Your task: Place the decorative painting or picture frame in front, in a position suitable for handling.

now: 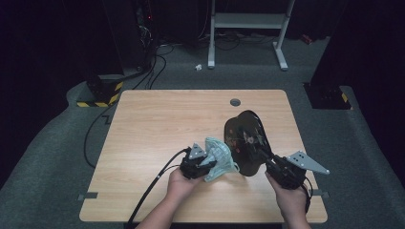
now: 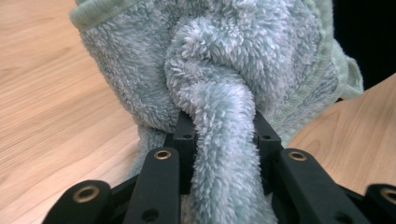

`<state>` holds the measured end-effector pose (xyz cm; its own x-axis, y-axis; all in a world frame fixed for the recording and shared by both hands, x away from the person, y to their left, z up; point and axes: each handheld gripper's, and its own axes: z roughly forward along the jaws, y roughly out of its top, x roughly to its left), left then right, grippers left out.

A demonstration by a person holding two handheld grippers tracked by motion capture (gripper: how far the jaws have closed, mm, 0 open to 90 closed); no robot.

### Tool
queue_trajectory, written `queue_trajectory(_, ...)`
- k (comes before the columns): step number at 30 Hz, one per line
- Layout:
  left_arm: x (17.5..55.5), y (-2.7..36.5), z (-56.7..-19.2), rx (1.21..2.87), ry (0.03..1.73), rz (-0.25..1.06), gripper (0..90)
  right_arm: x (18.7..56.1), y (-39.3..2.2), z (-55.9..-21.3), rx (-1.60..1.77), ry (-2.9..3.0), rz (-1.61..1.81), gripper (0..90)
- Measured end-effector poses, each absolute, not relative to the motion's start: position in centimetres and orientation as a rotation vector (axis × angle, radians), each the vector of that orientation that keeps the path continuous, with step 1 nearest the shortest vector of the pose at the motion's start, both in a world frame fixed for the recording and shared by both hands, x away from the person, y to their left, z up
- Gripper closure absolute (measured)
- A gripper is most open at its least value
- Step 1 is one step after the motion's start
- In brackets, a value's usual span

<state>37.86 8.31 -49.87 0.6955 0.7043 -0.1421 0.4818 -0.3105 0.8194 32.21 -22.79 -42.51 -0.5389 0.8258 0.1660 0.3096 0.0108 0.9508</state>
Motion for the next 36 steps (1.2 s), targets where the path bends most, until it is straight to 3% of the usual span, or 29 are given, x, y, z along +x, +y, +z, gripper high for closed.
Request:
queue_trajectory(13, 37.4, 9.0, -49.6, 1.944, 0.905, 0.321, 70.1, 32.2, -23.0, -42.7, 1.170, 1.837, 1.559, 76.1)
queue_trajectory(28, 36.8, 9.1, -49.6, 1.929, 0.886, 0.311, 70.1, 31.8, -22.8, -43.4, 1.160, 1.861, 1.526, 58.6)
queue_trajectory(36, 37.0, 9.3, -49.2, 1.888, 0.892, 0.297, 70.1, 31.5, -22.4, -44.9, 1.199, 1.906, 1.463, 57.2)
